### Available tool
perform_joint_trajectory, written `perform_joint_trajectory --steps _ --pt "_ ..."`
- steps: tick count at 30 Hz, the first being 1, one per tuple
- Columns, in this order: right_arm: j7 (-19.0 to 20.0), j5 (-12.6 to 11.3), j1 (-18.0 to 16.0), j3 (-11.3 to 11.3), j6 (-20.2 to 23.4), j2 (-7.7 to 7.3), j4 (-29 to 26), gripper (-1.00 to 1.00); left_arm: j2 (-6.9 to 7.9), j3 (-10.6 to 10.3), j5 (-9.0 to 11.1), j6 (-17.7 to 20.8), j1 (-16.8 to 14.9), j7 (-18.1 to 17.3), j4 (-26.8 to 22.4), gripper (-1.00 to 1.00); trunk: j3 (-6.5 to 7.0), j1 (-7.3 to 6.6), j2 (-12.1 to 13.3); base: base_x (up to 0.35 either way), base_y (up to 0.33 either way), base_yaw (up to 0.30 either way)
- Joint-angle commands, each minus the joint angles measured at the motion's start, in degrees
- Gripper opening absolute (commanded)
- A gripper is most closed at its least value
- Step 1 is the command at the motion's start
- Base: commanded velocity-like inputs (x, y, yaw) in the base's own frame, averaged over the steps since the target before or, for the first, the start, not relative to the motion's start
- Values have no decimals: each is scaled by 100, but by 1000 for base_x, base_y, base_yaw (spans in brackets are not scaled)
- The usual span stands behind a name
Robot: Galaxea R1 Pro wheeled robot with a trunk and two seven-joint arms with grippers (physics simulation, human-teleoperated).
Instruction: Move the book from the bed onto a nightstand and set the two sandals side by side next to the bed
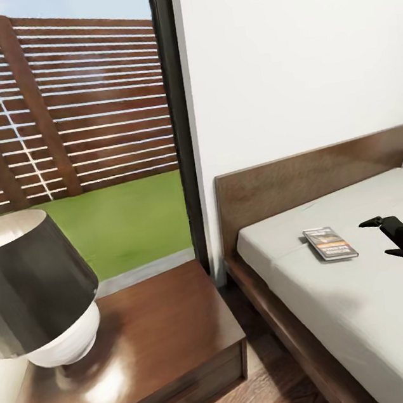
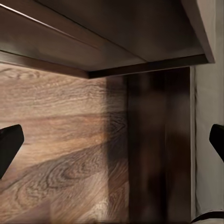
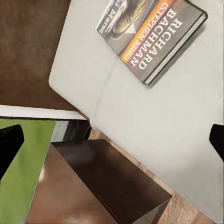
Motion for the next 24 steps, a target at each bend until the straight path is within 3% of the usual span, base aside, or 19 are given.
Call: perform_joint_trajectory --steps 1,13,24 --pt "-59 -50 -6 -4 16 1 -3 100 4 -29 60 60 0 -14 -3 100 -6 -1 -2 0 0 -269" --pt "-52 -61 -6 12 16 8 1 100 4 -29 60 59 5 -10 -3 100 -26 -1 -2 0 0 -251" --pt "-61 -72 -6 -5 16 135 14 100 4 -29 38 59 5 -22 26 100 -32 -1 -2 0 0 -52"
